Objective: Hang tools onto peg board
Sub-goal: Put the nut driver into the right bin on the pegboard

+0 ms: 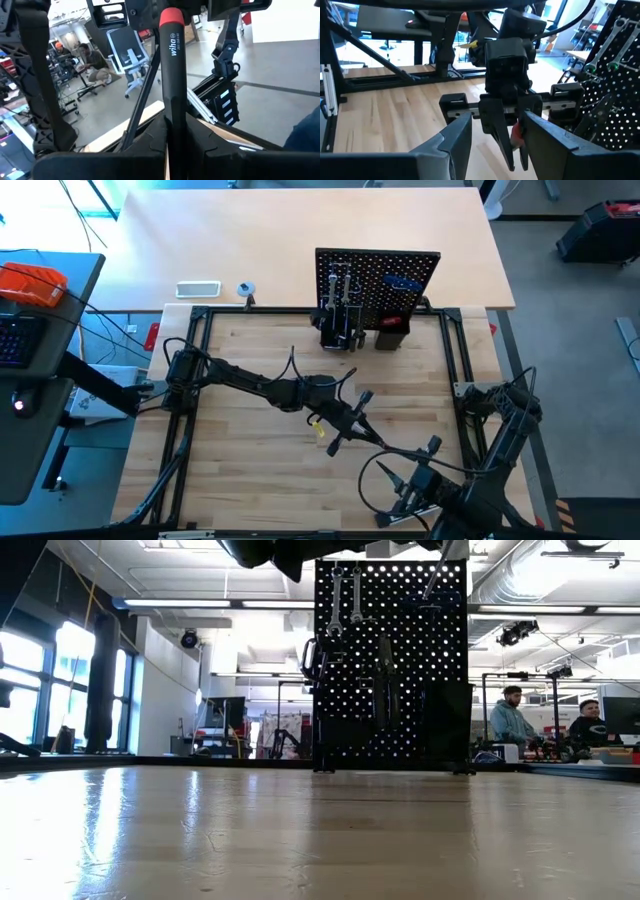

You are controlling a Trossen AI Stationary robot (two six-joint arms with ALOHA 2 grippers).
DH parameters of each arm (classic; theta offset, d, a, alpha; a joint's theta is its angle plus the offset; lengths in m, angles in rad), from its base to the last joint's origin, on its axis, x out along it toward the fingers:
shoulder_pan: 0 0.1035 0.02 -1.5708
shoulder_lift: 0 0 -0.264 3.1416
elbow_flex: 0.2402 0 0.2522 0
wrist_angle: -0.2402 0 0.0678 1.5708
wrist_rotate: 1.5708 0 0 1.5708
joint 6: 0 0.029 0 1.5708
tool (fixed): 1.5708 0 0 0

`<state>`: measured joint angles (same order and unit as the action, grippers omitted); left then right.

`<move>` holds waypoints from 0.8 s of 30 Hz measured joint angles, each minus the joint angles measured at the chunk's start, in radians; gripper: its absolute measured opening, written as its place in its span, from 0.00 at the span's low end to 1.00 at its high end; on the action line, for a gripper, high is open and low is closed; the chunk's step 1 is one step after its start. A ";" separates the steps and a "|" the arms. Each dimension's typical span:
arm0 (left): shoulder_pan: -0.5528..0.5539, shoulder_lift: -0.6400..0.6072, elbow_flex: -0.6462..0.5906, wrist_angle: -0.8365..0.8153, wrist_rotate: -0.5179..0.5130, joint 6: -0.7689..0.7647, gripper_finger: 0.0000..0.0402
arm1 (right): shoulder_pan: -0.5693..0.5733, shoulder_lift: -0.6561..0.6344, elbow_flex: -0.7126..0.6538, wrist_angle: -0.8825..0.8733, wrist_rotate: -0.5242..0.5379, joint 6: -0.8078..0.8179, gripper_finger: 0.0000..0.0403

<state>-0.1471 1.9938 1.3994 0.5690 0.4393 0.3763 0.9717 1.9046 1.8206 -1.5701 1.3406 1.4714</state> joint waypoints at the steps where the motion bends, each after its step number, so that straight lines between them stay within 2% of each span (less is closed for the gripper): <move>1: 0.001 -0.005 0.000 -0.008 -0.008 0.000 0.05 | 0.002 -0.002 0.000 0.000 0.012 -0.005 0.42; 5: 0.019 -0.030 0.003 -0.030 -0.006 -0.011 0.05 | 0.020 -0.021 -0.002 0.006 0.082 -0.034 0.42; 11: 0.031 -0.034 0.005 -0.017 0.046 -0.016 0.05 | -0.001 -0.046 -0.002 -0.002 0.030 -0.067 0.42; 19: 0.051 -0.036 0.005 -0.024 0.067 -0.023 0.05 | -0.014 -0.052 0.026 -0.001 0.066 -0.160 0.42; 24: 0.056 -0.036 0.004 0.024 0.109 -0.034 0.05 | -0.052 -0.052 0.048 -0.001 0.035 -0.216 0.42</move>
<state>-0.0910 1.9583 1.4036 0.5925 0.5480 0.3418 0.9195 1.8523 1.8681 -1.5711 1.3755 1.2559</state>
